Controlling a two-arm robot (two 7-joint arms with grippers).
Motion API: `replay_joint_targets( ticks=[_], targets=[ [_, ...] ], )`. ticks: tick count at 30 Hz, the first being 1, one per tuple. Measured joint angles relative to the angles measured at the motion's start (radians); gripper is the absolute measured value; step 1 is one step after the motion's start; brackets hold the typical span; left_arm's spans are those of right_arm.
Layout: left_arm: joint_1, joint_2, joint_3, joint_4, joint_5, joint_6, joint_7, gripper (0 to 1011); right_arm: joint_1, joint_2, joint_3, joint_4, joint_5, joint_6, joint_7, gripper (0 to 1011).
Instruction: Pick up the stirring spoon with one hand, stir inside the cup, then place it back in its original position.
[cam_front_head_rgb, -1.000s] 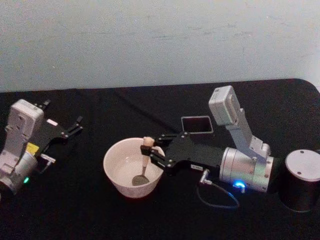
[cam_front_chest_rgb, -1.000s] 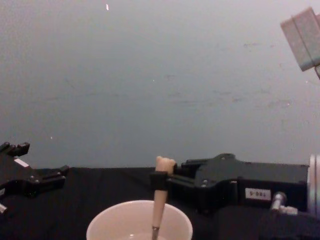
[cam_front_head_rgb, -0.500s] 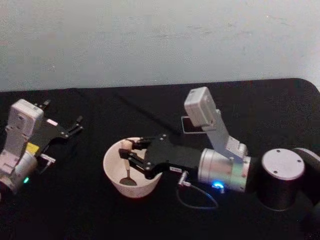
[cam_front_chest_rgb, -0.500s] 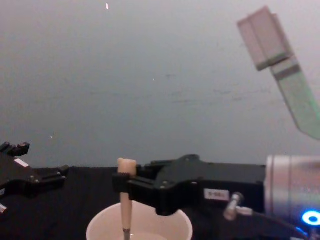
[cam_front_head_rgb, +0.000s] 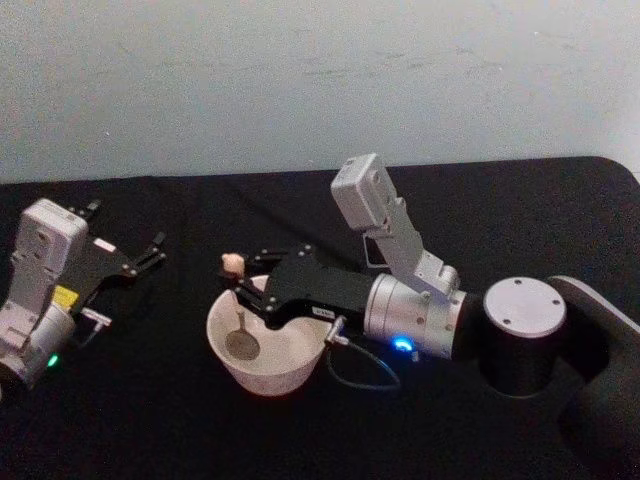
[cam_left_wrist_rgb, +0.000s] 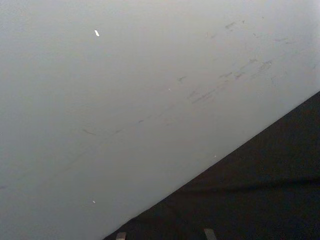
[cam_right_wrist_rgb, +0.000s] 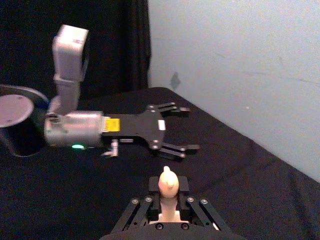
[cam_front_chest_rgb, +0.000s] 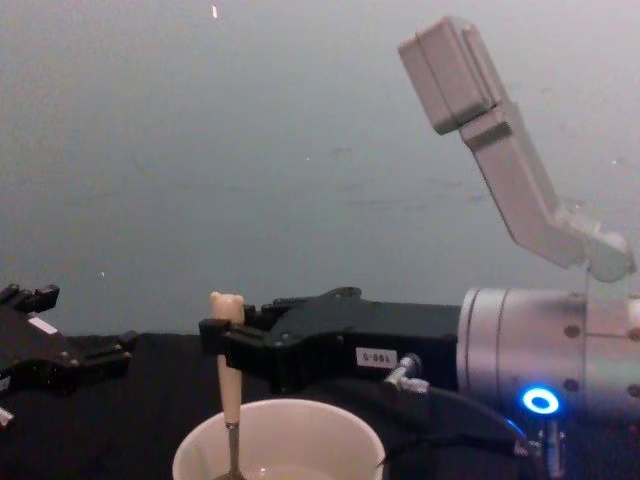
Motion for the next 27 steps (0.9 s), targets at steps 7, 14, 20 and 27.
replay_joint_targets(
  ticks=[7, 14, 20, 27],
  targets=[
    [0.000, 0.000, 0.000, 0.000, 0.000, 0.000, 0.000, 1001, 0.022, -0.025, 0.024, 0.054, -0.025, -0.009, -0.029, 211],
    [0.000, 0.000, 0.000, 0.000, 0.000, 0.000, 0.000, 1001, 0.033, -0.030, 0.054, 0.085, -0.041, -0.014, -0.044, 211],
    [0.000, 0.000, 0.000, 0.000, 0.000, 0.000, 0.000, 1001, 0.023, -0.008, 0.076, 0.071, -0.044, -0.008, -0.036, 211],
    [0.000, 0.000, 0.000, 0.000, 0.000, 0.000, 0.000, 1001, -0.016, 0.050, 0.096, 0.009, -0.020, 0.019, 0.000, 211]
  ],
)
